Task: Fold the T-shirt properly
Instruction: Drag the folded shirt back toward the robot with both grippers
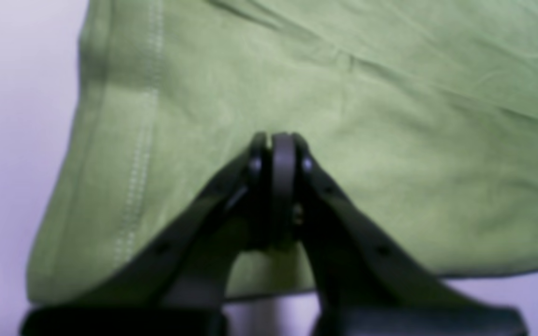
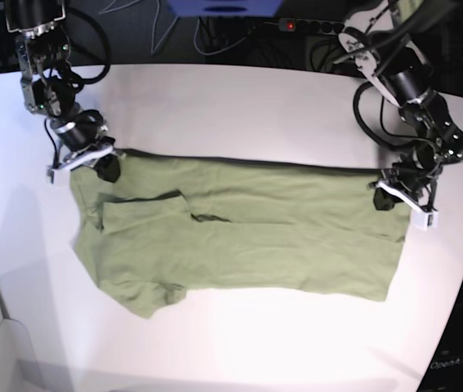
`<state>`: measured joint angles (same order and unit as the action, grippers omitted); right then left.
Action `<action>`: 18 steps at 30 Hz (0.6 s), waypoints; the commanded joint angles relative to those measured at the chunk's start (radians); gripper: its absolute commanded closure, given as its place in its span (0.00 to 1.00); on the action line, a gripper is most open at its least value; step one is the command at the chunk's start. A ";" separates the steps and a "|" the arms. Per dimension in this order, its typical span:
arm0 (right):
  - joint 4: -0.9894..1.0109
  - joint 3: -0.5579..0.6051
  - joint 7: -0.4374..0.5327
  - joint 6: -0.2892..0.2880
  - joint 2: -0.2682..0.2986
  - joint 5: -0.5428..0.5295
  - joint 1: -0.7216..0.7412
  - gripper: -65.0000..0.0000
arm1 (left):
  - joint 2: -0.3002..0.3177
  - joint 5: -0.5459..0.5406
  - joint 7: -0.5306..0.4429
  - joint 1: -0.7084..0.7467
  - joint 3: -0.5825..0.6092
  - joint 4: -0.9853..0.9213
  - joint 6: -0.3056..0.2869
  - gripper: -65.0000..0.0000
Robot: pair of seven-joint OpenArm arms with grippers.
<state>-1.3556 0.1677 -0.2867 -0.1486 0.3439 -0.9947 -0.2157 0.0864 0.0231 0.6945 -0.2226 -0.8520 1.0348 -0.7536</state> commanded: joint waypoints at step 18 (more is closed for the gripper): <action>-0.029 0.006 0.160 -0.059 0.024 0.020 -0.282 0.99 | -0.004 0.163 0.351 0.354 -0.006 0.322 0.055 0.96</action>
<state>-1.4025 0.1707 -0.0452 -0.2630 0.3614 -0.9787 -0.4648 0.0837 -0.0204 0.8204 0.0834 -0.8505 1.3842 -0.7479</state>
